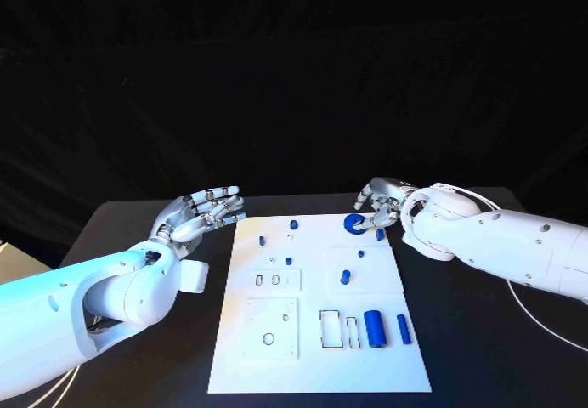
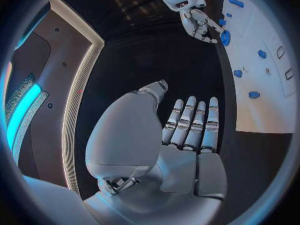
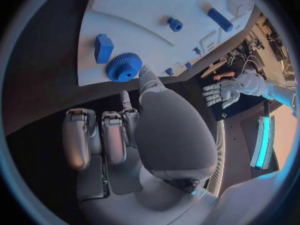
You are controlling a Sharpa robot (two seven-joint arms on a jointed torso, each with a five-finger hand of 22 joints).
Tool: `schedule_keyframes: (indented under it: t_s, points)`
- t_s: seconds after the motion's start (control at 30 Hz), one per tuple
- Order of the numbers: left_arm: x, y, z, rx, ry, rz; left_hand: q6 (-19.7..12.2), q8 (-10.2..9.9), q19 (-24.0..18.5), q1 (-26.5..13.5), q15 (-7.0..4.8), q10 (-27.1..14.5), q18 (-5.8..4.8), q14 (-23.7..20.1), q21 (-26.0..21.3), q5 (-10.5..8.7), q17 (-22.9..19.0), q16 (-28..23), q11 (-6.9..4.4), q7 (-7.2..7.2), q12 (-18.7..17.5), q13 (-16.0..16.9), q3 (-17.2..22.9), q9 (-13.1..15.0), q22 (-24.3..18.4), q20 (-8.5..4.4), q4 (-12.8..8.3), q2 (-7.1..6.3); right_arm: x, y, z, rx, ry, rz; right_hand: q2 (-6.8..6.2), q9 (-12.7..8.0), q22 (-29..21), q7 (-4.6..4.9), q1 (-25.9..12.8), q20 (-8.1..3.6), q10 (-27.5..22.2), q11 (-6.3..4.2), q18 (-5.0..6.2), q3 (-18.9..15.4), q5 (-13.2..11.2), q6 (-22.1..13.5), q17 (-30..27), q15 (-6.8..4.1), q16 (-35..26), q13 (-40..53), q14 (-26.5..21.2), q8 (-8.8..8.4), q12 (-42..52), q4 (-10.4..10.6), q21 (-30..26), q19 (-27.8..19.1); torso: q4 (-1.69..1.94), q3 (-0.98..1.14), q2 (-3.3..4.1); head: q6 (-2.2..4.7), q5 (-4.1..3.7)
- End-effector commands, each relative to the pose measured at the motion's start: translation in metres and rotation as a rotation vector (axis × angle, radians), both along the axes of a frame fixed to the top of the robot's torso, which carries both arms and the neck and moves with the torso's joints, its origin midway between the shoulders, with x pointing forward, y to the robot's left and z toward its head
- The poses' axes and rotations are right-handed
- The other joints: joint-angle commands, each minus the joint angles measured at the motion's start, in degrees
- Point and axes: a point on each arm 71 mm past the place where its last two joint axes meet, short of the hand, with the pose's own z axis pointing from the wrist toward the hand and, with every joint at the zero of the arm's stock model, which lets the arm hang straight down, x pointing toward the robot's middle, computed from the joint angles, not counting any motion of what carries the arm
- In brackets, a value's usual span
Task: Assemble the parts on the task board
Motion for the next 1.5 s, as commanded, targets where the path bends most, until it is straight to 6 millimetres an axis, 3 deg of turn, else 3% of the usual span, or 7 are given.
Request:
schedule_keyframes:
  t_s: [0.03, 0.3, 0.57, 1.0, 1.27, 1.5]
  points:
    - [0.000, -0.003, 0.002, -0.006, -0.019, -0.022, -0.4, -0.2, -0.5, -0.6, 0.07, -0.7, -1.10, -0.6, -0.4, -0.25, -0.1, -0.5, -0.03, 4.74, -0.5, -0.1, 0.0, -0.1, -0.1, 0.02, -0.4, -0.19, 0.001, 0.001, -0.003, -0.018, 0.016, -0.006, 0.66, 0.1, 9.1, 0.36, -0.1, 0.44, 0.4, 0.10, -1.00, 0.1, 0.2, -0.1, 10.3, 0.44, 0.3, 7.8, 5.0, 0.34, 0.3, 0.0, 0.4, 2.6, 0.00, -0.02, -0.02, -0.20, 0.04]
    - [0.000, -0.003, 0.002, -0.005, -0.018, -0.021, -0.5, -0.3, -0.6, -0.5, 0.09, -0.9, -1.14, -0.6, -0.4, -0.24, -0.2, -0.6, -0.02, 4.78, -0.6, -0.1, 0.0, -0.1, -0.1, 0.02, -0.4, -0.17, 0.001, 0.007, -0.010, -0.033, 0.024, 0.003, 0.81, 0.1, 9.4, 0.39, 0.0, 0.49, 0.5, 0.14, -1.09, 0.3, 0.2, 0.0, 10.5, 0.47, 0.4, 8.0, 5.0, 0.45, 0.5, -0.1, 0.7, 2.8, -0.23, 0.05, -0.04, -0.45, 0.26]
    - [0.000, -0.003, 0.002, -0.004, -0.016, -0.022, -0.5, -0.3, -0.6, -0.5, 0.10, -0.9, -1.14, -0.5, -0.4, -0.24, -0.2, -0.6, 0.00, 4.82, -0.6, -0.1, 0.1, -0.1, -0.1, 0.01, -0.4, -0.14, 0.003, 0.006, -0.013, -0.040, 0.028, -0.005, 1.33, 0.1, 9.6, 0.45, 0.2, 0.57, 0.6, 0.20, -1.12, 0.8, 0.2, 0.2, 10.5, 0.54, 0.4, 8.1, 5.0, 0.69, 0.6, -0.1, 0.9, 2.9, -0.08, 0.03, -0.02, -0.51, 0.14]
    - [0.000, -0.003, 0.002, -0.005, -0.014, -0.025, -0.3, -0.1, -0.7, -0.5, 0.13, -0.4, -1.17, 0.2, -0.5, -0.23, -0.1, -0.5, 0.14, 5.08, -0.6, 0.0, 0.2, -0.1, 0.0, 0.01, -0.5, 0.01, 0.006, 0.007, -0.014, -0.039, 0.037, -0.010, 1.86, 0.1, 9.9, 0.47, 0.7, 0.63, 0.7, 0.21, -1.18, 1.3, 0.2, 0.4, 10.6, 0.58, 0.5, 8.2, 5.0, 0.86, 0.7, -0.2, 1.1, 3.0, -0.15, 0.04, -0.01, -0.70, 0.30]
    - [0.000, -0.003, 0.002, -0.005, -0.013, -0.025, -0.1, 0.0, -0.7, -0.5, 0.14, -0.3, -1.18, 0.4, -0.5, -0.23, -0.1, -0.5, 0.18, 5.14, -0.6, 0.0, 0.2, 0.0, 0.0, 0.01, -0.5, 0.04, 0.006, 0.007, -0.017, -0.046, 0.060, -0.004, 2.96, 0.2, 10.1, 0.30, 0.9, 0.64, 1.1, 0.08, -1.20, 2.3, 0.2, 1.5, 10.7, 0.52, 0.5, 8.7, 5.0, 1.41, 1.1, -0.2, 1.2, 3.0, -0.12, 0.08, 0.01, -0.83, 0.32]
    - [0.000, -0.003, 0.002, -0.004, -0.011, -0.025, 0.1, 0.1, -0.7, -0.5, 0.16, -0.2, -1.19, 0.8, -0.6, -0.23, 0.0, -0.4, 0.26, 5.28, -0.5, 0.0, 0.3, 0.0, 0.0, 0.01, -0.5, 0.11, 0.006, 0.005, -0.020, -0.059, 0.082, -0.008, 5.43, 0.2, 10.4, -0.64, 2.5, 0.13, 1.3, -0.78, -1.25, 6.7, 0.4, 4.2, 10.7, -0.17, 0.5, 8.9, 5.0, 2.37, 1.1, -0.3, 1.5, 3.1, -0.18, 0.08, -0.02, -0.98, 0.42]
